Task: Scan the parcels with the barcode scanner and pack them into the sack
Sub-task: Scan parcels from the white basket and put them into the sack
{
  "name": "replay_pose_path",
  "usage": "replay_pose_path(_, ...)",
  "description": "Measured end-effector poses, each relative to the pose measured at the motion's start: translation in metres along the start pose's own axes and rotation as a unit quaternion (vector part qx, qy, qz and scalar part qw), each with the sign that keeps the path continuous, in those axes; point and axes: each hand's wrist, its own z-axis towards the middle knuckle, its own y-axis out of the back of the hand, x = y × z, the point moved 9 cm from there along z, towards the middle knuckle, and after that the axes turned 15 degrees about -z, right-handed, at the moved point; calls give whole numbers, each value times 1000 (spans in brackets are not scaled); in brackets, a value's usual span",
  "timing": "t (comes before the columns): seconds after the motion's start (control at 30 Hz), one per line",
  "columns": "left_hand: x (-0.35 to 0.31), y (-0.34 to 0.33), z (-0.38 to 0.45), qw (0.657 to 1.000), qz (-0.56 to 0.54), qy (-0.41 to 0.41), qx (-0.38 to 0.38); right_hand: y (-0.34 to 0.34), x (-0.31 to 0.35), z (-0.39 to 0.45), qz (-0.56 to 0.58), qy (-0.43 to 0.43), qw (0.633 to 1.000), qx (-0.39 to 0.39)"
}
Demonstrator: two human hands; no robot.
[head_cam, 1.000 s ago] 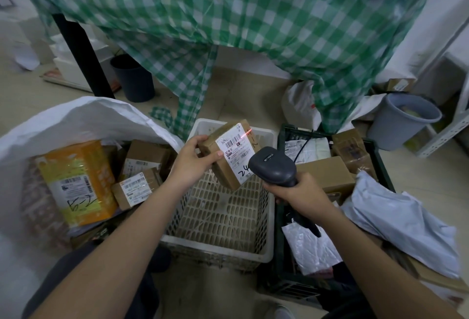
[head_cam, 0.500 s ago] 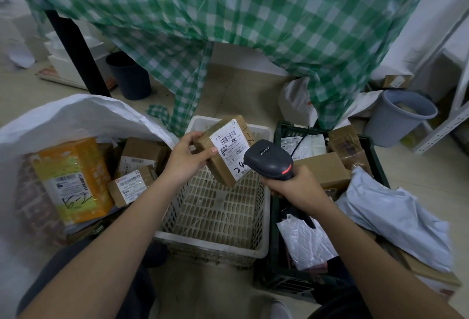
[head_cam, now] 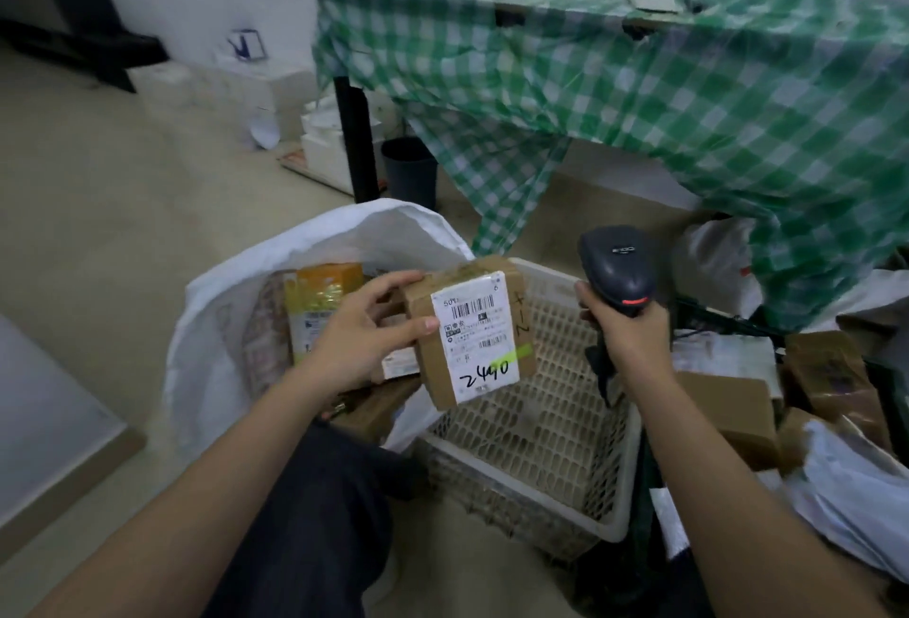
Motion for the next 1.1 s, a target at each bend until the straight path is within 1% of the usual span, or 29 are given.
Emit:
replay_pose_path(0.07,-5,37,-12,999,3,-4,-53,-23,6,-5,-21,3,1000,15)
replay_pose_path(0.17,5,76,-18,992,56,15,-116,-53,14,-10,-33,30,998,50)
replay_pose_path(0.23,26,92,-13,980,101,47,-162,-65,14,-11,-32,36,997,55)
replay_pose_path(0.27,41,97,-7,974,104,67,-189,-69,9,-7,-37,34,997,52)
replay_pose_path(0.37,83,100,23,963,35,115,-242,-75,-5,3,-59,27,997,48)
replay_pose_path(0.43,109,102,52,957,-32,139,-254,-74,-12,11,-60,25,996,53)
replay_pose_path(0.5,141,99,80,959,-34,185,-212,-69,-17,18,-62,26,996,52)
replay_pose_path(0.53,154,97,91,960,-9,205,-189,-66,-19,19,-63,23,996,53)
replay_pose_path(0.57,156,91,96,963,27,207,-167,-64,-22,21,-61,20,996,56)
replay_pose_path(0.67,129,71,99,971,123,135,-157,-55,-28,24,-68,9,995,75)
replay_pose_path(0.8,87,41,72,974,134,9,-183,-34,-25,14,-95,22,991,93)
replay_pose_path(0.87,63,15,54,975,140,-50,-166,-18,-24,8,-98,22,991,85)
replay_pose_path(0.93,42,-20,39,978,132,-100,-127,5,-26,2,-83,10,994,64)
replay_pose_path(1.0,34,-57,31,981,125,-117,-86,34,-25,-3,-54,6,998,24)
replay_pose_path(1.1,42,-116,30,991,100,-89,-18,80,-30,-13,-25,-6,999,-31)
